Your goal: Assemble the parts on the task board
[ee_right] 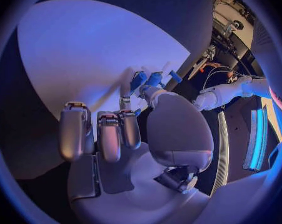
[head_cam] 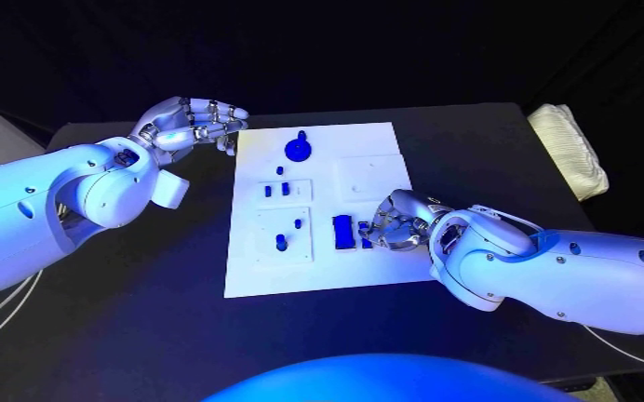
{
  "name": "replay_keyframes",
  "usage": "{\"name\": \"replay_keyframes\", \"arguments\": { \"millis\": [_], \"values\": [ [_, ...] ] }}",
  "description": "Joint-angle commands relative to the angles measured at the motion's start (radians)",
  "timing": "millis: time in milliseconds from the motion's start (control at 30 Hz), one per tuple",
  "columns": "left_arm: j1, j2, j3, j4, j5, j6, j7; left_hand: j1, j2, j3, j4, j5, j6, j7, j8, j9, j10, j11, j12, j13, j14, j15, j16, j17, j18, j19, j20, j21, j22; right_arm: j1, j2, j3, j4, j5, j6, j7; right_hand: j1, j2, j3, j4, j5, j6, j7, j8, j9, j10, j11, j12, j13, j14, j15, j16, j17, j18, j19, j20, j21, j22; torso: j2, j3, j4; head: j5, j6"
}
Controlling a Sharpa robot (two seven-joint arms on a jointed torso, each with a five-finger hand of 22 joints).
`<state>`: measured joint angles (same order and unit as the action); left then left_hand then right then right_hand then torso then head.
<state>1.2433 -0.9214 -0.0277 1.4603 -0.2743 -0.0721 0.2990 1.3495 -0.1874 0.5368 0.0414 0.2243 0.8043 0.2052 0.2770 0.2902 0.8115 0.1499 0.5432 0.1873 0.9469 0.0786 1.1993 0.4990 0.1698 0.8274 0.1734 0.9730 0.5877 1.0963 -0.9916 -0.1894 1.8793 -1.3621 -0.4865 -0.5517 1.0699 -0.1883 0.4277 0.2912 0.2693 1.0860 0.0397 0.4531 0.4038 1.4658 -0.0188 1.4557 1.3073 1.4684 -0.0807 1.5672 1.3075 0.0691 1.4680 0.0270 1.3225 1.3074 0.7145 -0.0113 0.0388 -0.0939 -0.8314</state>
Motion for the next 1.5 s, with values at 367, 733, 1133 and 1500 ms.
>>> {"name": "replay_keyframes", "arguments": {
  "millis": [367, 733, 1133, 1500],
  "values": [
    [0.000, 0.002, 0.000, 0.003, 0.004, 0.018, 0.002, -0.005, 0.003, 0.001, 0.007, 0.004, -0.001, 0.002, 0.009, -0.001, -0.010, 0.001, 0.005, 0.002, -0.003, 0.002, 0.004, -0.001, 0.015, 0.002, 0.004, -0.006, -0.002, -0.002, 0.008, 0.000, -0.006, -0.014, -0.006, -0.001, -0.020, -0.009, -0.018, -0.003, -0.007, 0.004, 0.005, -0.001, 0.001, 0.070, -0.009, 0.002, 0.212, 0.102, -0.007, 0.004, 0.263, -0.018, 0.042, -0.007, -0.002, 0.121, -0.001, 0.0007, -0.0013, 0.003, 0.001],
    [0.000, 0.000, 0.000, 0.001, 0.004, 0.019, 0.001, -0.005, 0.003, 0.001, 0.007, 0.004, -0.001, 0.002, 0.010, -0.001, -0.010, 0.001, 0.007, 0.002, -0.003, 0.002, 0.004, -0.002, 0.015, 0.003, 0.004, -0.007, -0.002, -0.002, -0.038, 0.000, 0.020, 0.010, -0.022, 0.111, 0.003, -0.003, -0.230, -0.001, -0.086, -0.007, 0.007, -0.001, -0.002, 0.062, -0.007, -0.020, 0.205, 0.102, -0.007, 0.003, 0.262, -0.013, 0.036, -0.007, -0.029, 0.113, -0.001, 0.0024, -0.0039, 0.008, 0.002],
    [0.000, 0.000, 0.000, 0.001, 0.004, 0.021, 0.000, -0.005, 0.003, 0.001, 0.007, 0.004, -0.001, 0.002, 0.010, -0.001, -0.010, 0.001, 0.007, 0.002, -0.003, 0.002, 0.004, -0.002, 0.015, 0.003, 0.004, -0.007, -0.002, -0.009, -0.060, 0.000, 0.019, 0.017, 0.046, 0.140, 0.147, 0.022, -0.333, -0.006, -0.160, -0.013, 0.008, -0.002, -0.006, 0.061, -0.006, -0.024, 0.205, 0.101, -0.006, 0.001, 0.259, -0.012, 0.035, -0.006, -0.038, 0.114, -0.001, 0.0013, -0.0017, 0.005, 0.001],
    [0.000, -0.001, 0.000, 0.002, 0.004, 0.021, 0.000, -0.005, 0.003, 0.001, 0.007, 0.004, -0.001, 0.002, 0.010, -0.001, -0.010, 0.001, 0.007, 0.002, -0.003, 0.002, 0.004, -0.002, 0.015, 0.003, 0.004, -0.007, -0.002, -0.022, -0.027, 0.000, -0.019, -0.066, 0.041, 0.073, 0.206, 0.045, -0.326, -0.005, -0.197, -0.008, 0.007, -0.005, -0.011, 0.062, -0.007, -0.021, 0.206, 0.102, -0.007, 0.002, 0.261, -0.013, 0.037, -0.006, -0.034, 0.118, 0.000, 0.0004, 0.0003, 0.004, -0.002]
  ]
}}
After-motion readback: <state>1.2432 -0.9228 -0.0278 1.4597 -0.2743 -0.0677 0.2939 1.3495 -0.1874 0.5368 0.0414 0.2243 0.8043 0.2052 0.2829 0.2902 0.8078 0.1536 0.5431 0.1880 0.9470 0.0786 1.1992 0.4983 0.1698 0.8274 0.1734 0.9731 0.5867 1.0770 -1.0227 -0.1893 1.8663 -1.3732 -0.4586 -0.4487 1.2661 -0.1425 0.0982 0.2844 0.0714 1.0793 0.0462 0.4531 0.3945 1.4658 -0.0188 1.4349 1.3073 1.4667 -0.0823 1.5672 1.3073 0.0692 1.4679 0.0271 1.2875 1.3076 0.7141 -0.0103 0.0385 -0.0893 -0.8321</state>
